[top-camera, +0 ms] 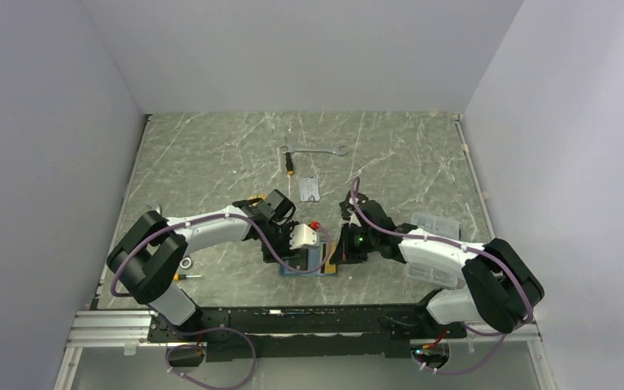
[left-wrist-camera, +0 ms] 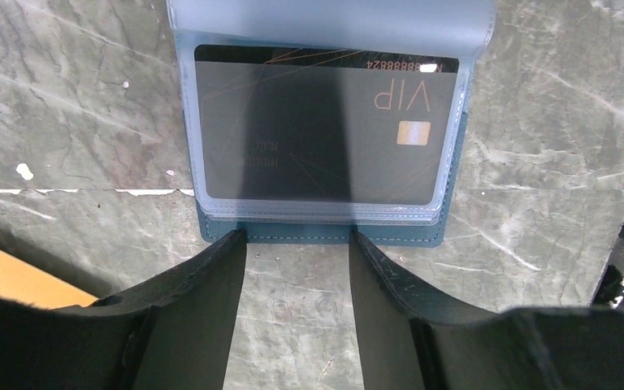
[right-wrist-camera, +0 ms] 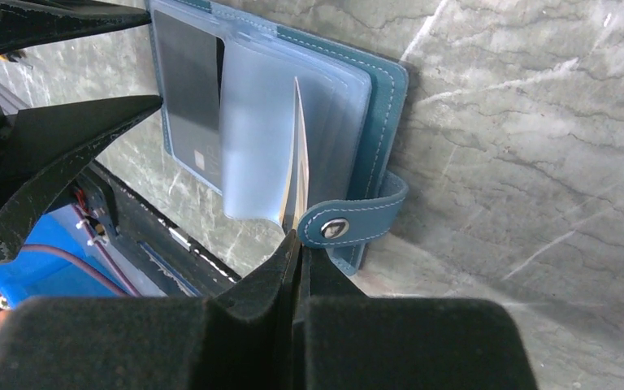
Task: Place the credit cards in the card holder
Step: Turn over the card slot in the card holder.
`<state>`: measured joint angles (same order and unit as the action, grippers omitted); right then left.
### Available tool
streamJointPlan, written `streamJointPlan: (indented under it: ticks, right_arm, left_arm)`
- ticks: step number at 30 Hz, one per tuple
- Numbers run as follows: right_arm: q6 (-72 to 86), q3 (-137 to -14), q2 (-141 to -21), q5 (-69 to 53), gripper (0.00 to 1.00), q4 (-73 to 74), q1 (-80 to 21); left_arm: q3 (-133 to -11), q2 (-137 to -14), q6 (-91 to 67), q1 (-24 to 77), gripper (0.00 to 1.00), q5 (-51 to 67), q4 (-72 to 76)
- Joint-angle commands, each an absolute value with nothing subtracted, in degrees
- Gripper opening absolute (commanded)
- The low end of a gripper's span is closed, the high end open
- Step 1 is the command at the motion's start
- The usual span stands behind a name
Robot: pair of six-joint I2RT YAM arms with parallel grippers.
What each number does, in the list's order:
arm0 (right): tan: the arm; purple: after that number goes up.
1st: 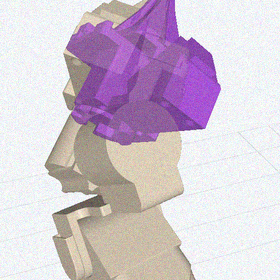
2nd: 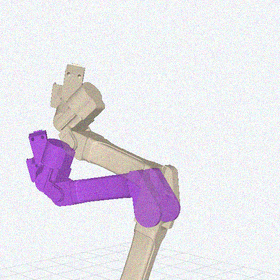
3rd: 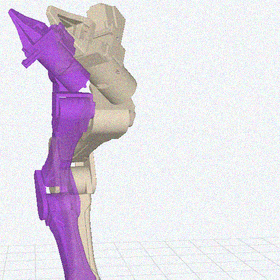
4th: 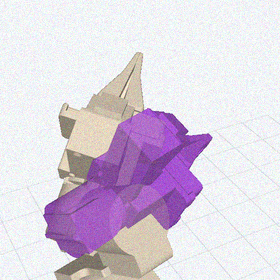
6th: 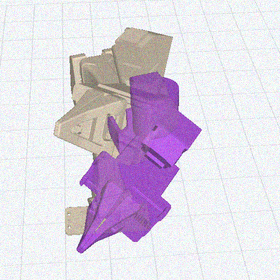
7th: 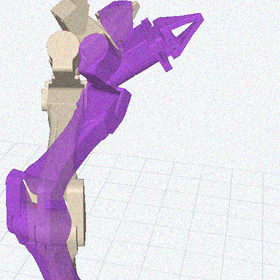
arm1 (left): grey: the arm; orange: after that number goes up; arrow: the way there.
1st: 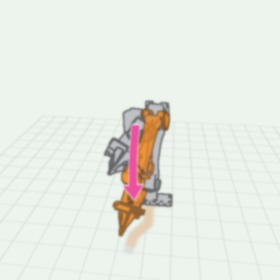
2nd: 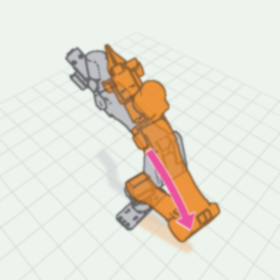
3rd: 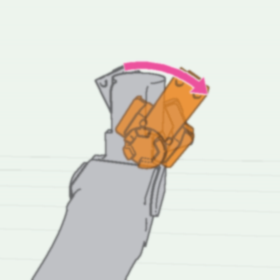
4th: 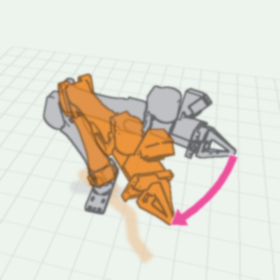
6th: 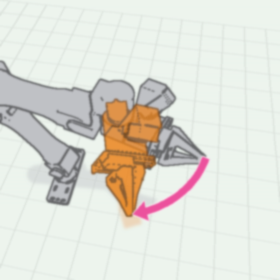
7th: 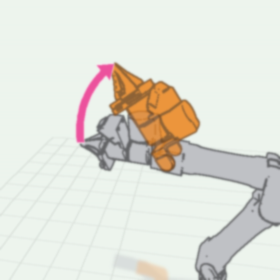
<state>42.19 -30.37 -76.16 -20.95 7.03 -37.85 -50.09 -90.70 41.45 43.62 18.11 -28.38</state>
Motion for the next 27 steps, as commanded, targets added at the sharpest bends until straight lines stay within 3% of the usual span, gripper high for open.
streamJointPlan:
  ticks: [1,10,17,27]
  right_arm:
    - [42.3,-27.4,-74.5,-19.4,0.0,8.1,-36.8]
    - [43.2,-24.2,-76.5,-22.9,0.0,3.4,-35.9]
    - [42.9,-25.5,-80.4,-25.0,0.0,0.7,-35.9]
    - [43.1,-24.7,-82.6,-27.4,0.0,-2.4,-33.9]
  left_arm:
    - [-48.6,-90.6,43.3,44.0,0.53,16.8,-27.9]
    - [-54.1,-87.1,42.0,43.9,0.54,22.2,-31.7]
    - [-61.3,-91.8,41.3,45.7,0.55,26.7,-32.6]
    - [-60.2,-93.5,42.6,52.9,0.6,26.2,-30.4]
